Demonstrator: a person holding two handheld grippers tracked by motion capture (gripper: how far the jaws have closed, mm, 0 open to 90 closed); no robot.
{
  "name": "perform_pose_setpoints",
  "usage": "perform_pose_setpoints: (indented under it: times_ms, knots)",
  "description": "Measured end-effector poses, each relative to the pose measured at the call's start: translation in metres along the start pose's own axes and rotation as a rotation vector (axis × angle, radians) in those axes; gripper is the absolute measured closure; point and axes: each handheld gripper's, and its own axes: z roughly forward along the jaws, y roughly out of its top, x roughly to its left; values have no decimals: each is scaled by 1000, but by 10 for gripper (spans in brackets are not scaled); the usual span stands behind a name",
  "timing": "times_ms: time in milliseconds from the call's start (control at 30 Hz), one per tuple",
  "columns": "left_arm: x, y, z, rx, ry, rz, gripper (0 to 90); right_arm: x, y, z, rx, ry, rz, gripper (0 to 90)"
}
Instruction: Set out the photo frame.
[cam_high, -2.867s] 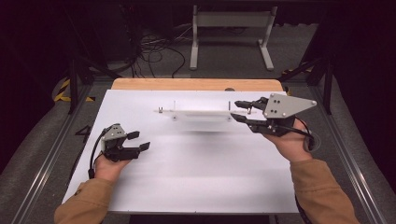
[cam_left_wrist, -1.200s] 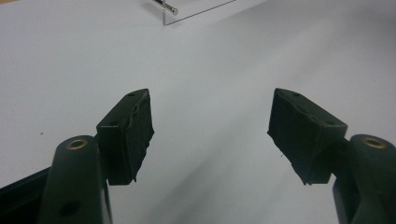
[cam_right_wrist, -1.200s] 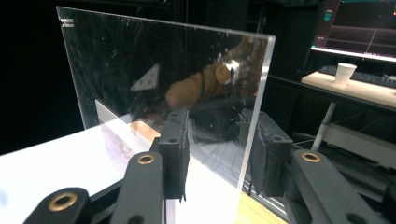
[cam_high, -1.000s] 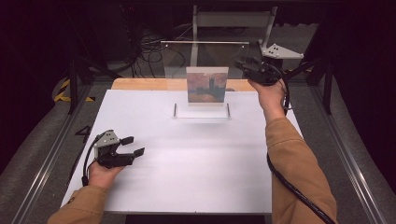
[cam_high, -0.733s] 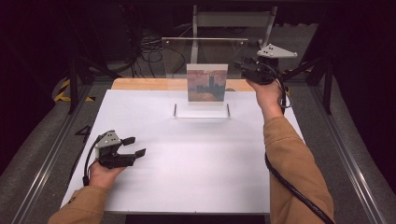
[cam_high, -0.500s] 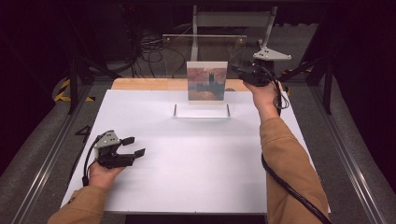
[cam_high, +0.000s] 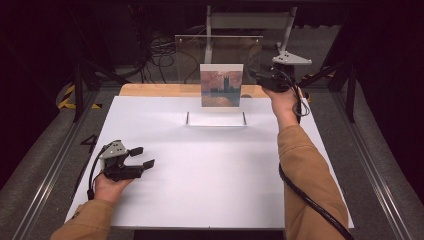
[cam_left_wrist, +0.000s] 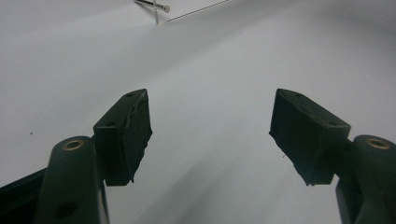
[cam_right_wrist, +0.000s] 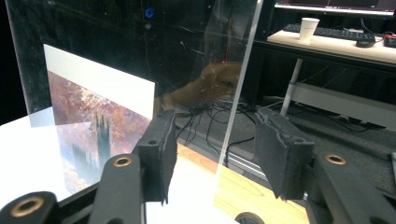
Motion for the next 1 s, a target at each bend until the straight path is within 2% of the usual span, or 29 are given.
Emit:
perform_pose_setpoints:
  times_ms: [233,433,500,567,600,667,733,800,933,1000]
  knots:
    - [-3,5,-2,-13,-3,7,283,0,0,-17,-28,41,32,424]
    - [-9,13,-5,-24,-24,22,263,9,9,-42,10,112,-48,368]
    - [-13,15,-5,-32,-34,14,259,12,12,-52,13,137,-72,347]
    - [-15,17,-5,-28,-43,34,257,16,15,-63,17,160,-98,308]
    - [-17,17,-5,-25,-50,28,254,17,16,-69,20,175,-104,281]
    - [-18,19,-6,-25,-49,44,248,19,15,-82,21,201,-102,217]
    - [-20,20,-7,-23,-56,50,238,19,14,-95,27,230,-82,128]
    - [-21,19,-11,-29,-52,49,227,18,10,-110,34,245,-64,75]
    - [-21,19,-18,-42,-47,27,198,15,0,-136,26,242,-38,36]
    - [-21,18,-22,-49,-44,30,179,15,-6,-149,28,239,-39,25]
